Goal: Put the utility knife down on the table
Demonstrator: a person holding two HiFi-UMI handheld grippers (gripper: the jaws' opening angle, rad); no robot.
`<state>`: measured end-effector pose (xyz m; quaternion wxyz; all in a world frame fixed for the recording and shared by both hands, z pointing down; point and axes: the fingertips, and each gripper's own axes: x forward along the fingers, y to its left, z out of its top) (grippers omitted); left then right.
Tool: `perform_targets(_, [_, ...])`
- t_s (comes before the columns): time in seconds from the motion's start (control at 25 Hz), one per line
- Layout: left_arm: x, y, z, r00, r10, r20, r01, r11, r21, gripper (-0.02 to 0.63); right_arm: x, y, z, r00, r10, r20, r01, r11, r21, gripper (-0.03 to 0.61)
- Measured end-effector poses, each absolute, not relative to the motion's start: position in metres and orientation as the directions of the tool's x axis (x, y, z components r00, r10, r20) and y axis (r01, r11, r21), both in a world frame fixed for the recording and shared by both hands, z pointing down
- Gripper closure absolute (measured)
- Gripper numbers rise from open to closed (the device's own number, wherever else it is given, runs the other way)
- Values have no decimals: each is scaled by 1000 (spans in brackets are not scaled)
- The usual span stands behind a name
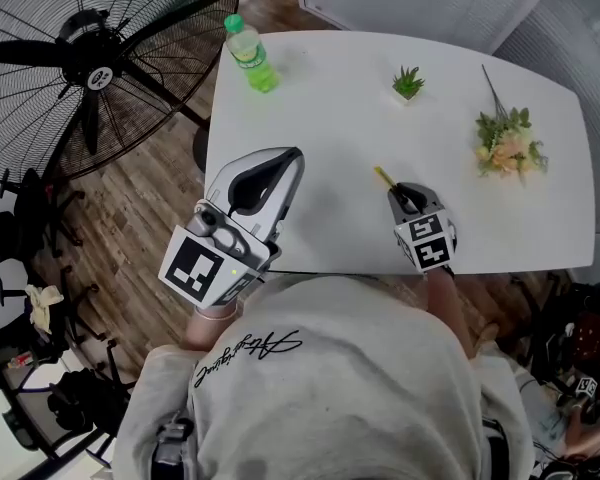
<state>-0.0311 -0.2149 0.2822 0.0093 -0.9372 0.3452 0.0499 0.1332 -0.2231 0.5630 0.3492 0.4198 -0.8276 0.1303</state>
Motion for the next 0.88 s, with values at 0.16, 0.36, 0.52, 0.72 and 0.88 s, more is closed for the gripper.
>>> perform_targets(0.16, [-32, -214, 286, 763, -639, -92, -642, -767, 6, 614, 133, -223, 563, -411, -590, 695, -787, 614, 56, 511])
perform_targets(0.36, [-29, -214, 287, 767, -635, -93, -637, -771, 10, 615, 133, -224, 564, -414, -572, 708, -793, 608, 27, 507])
perform_targets(0.52, [-26, -214, 287, 772, -629, -93, -631, -776, 9, 615, 134, -224, 564, -405, -589, 699, -800, 599, 41, 500])
perform_targets(0.72, [-25, -215, 288, 774, -627, -88, -629, -777, 8, 615, 132, -224, 560, -421, -595, 685, -796, 604, 34, 440])
perform_targets(0.88, [-24, -217, 288, 776, -624, -90, -626, -780, 11, 615, 134, -228, 545, -428, -625, 653, -806, 591, 38, 437])
